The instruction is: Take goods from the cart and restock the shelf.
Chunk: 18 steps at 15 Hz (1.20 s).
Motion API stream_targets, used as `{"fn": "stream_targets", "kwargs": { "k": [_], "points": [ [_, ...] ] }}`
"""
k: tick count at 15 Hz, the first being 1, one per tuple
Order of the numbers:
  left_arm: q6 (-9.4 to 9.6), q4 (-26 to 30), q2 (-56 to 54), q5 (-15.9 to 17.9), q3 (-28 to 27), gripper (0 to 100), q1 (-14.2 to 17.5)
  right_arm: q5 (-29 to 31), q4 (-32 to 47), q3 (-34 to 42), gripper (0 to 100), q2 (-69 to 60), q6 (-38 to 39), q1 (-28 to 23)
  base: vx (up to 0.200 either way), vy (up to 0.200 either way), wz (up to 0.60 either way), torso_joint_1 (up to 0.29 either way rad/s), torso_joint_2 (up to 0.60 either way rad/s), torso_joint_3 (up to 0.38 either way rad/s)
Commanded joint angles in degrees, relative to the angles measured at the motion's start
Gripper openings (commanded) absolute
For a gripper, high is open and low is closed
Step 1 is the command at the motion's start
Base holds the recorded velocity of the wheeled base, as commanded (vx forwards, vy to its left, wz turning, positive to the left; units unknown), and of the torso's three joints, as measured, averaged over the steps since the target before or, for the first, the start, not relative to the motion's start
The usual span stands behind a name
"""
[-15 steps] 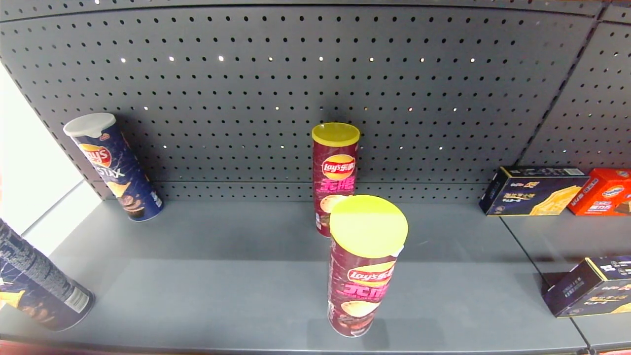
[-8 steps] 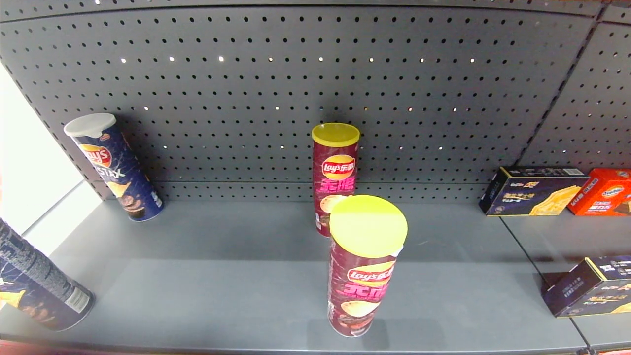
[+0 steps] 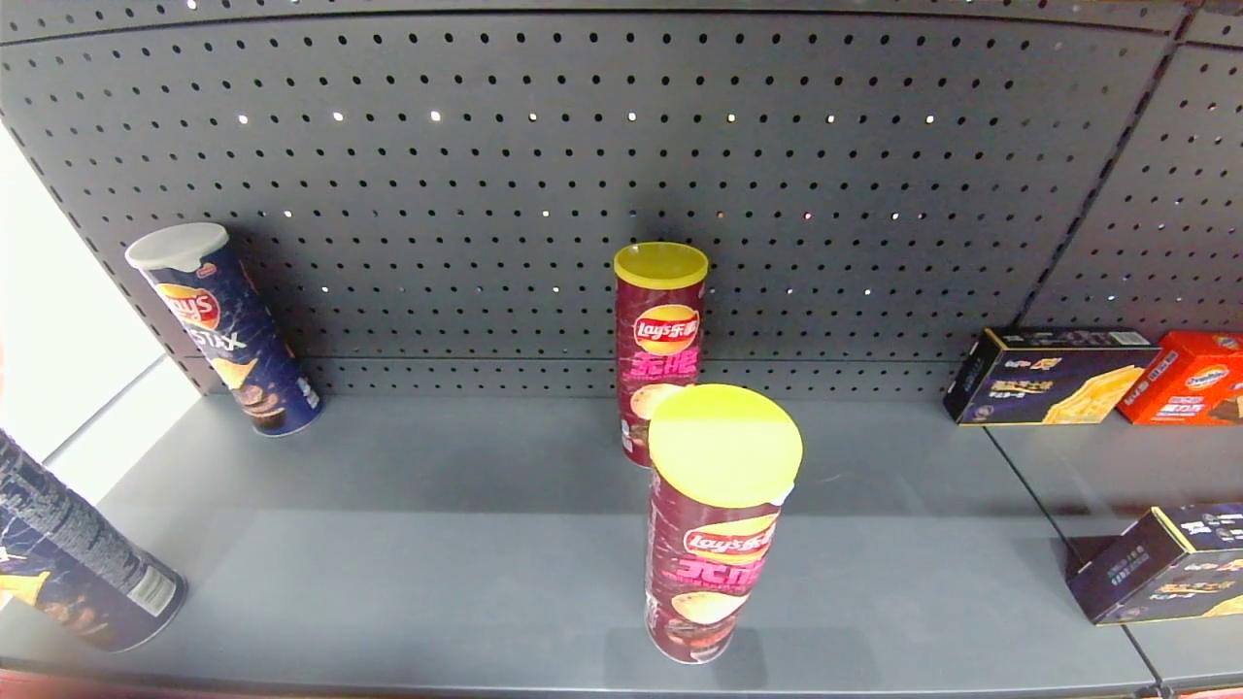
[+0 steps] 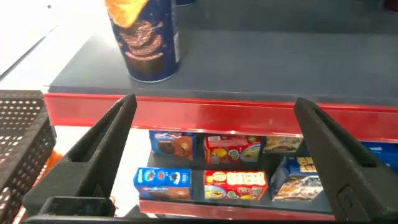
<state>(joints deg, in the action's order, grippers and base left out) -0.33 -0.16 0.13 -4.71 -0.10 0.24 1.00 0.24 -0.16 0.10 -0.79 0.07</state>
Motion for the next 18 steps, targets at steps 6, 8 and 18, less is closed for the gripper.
{"fn": "stream_targets", "kwargs": {
  "k": [6,8,18],
  "points": [
    [0.77,-0.02,0.31,1.63,0.1,100,-0.24,-4.16,-1.83,-24.54,100,22.67,-1.67,2.12,0.0,0.0,0.0,0.0,0.0,0.0],
    [1.3,-0.02,0.31,2.16,0.1,100,-0.24,-11.11,-2.18,-27.18,100,30.93,-3.78,4.23,0.0,0.0,0.0,0.0,0.0,0.0],
    [2.26,-0.02,0.31,2.16,0.1,100,-0.24,-13.22,-15.89,-28.49,100,62.48,-7.47,28.93,0.0,0.0,0.0,0.0,0.0,0.0]
  ]
}}
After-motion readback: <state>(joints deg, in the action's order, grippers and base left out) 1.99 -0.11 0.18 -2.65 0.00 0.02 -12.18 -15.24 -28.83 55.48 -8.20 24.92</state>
